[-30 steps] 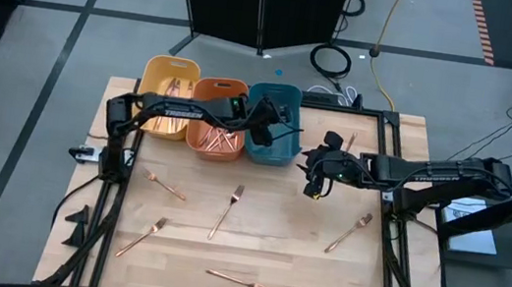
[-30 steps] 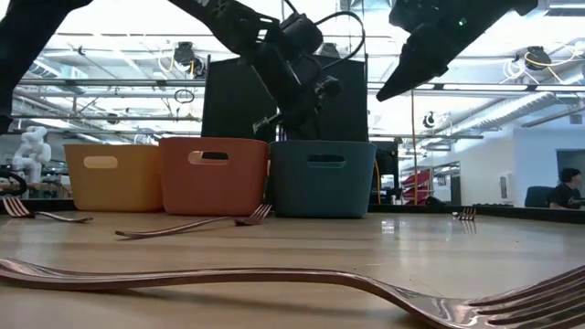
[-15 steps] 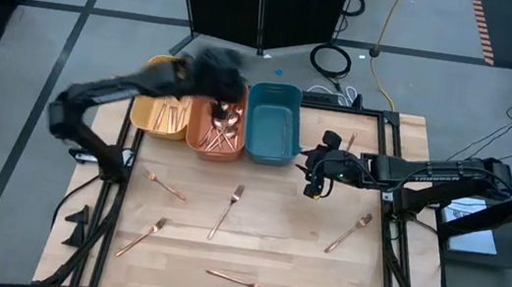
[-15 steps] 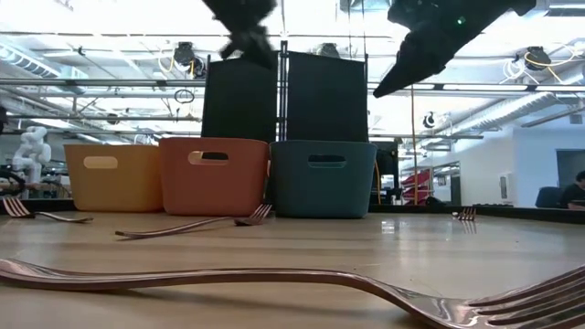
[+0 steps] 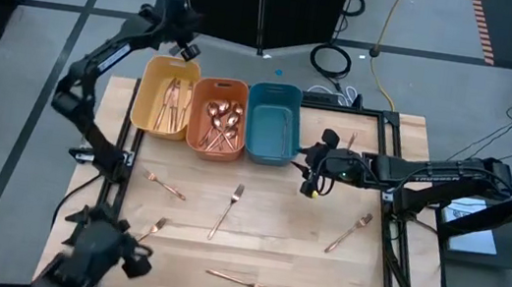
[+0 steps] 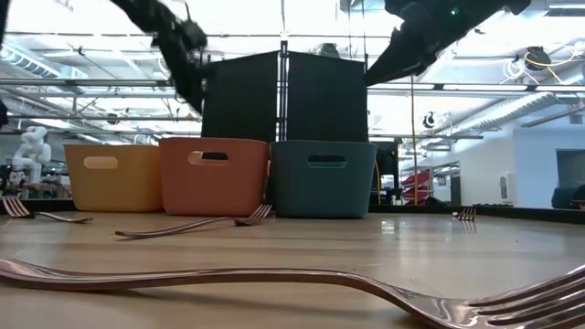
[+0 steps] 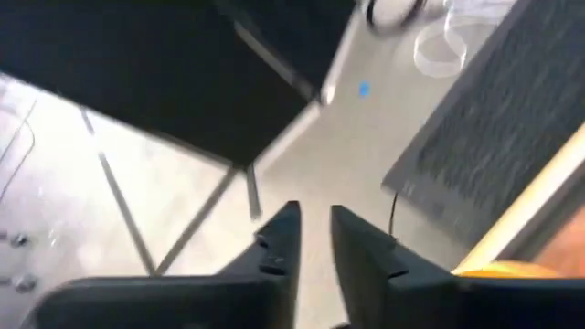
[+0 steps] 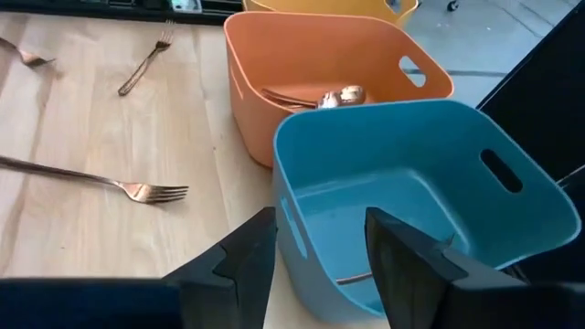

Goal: Sort silverware
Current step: Adjust the yellow bin

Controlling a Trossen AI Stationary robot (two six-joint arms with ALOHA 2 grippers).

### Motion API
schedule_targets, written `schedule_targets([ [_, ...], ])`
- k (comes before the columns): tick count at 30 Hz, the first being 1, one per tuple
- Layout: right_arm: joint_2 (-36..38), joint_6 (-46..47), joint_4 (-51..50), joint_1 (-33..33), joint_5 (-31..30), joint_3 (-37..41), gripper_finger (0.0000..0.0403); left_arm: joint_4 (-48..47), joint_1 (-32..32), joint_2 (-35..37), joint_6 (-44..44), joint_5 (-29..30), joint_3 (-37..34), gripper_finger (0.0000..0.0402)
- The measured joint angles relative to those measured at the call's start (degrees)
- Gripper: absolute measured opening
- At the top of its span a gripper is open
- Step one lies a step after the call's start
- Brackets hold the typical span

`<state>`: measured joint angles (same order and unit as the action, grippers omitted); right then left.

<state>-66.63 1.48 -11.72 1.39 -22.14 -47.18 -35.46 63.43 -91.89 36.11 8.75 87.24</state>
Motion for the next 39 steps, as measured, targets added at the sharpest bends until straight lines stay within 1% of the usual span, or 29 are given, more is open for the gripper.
schedule_targets([
  [2,0.0,1.2,-0.1,0.3,0.0,0.0,0.0160,-0.1,1.6,-3.2,2.8,1.4,0.0,0.0024],
  [3,0.0,1.7,-0.1,0.5,0.0,0.0,0.0160,-0.1,2.2,-4.7,3.4,2.7,0.0,0.0013],
  [6,0.0,2.5,-0.4,1.2,0.0,0.0,0.0160,-0.3,2.7,-7.7,4.2,3.4,0.0,0.0003],
  [11,0.0,2.4,-0.4,1.8,0.0,0.0,0.0160,-3.6,1.6,-9.6,7.9,3.5,0.0,0.0001],
  [22,0.0,1.9,-0.5,1.7,0.0,0.0,0.0160,-7.0,0.4,-11.5,11.6,3.9,0.0,0.0000],
  [29,0.0,1.9,-0.6,1.8,0.0,0.0,0.0160,-9.1,-0.6,-13.2,13.5,5.8,0.0,0.0000],
  [33,0.0,2.1,-0.8,2.4,0.0,0.0,0.0160,-11.4,-0.9,-13.1,15.0,4.0,0.1,0.0000],
  [39,0.0,1.0,-0.8,3.5,0.0,0.0,0.0160,-17.2,-2.3,-13.0,18.5,-0.6,0.0,0.0000],
])
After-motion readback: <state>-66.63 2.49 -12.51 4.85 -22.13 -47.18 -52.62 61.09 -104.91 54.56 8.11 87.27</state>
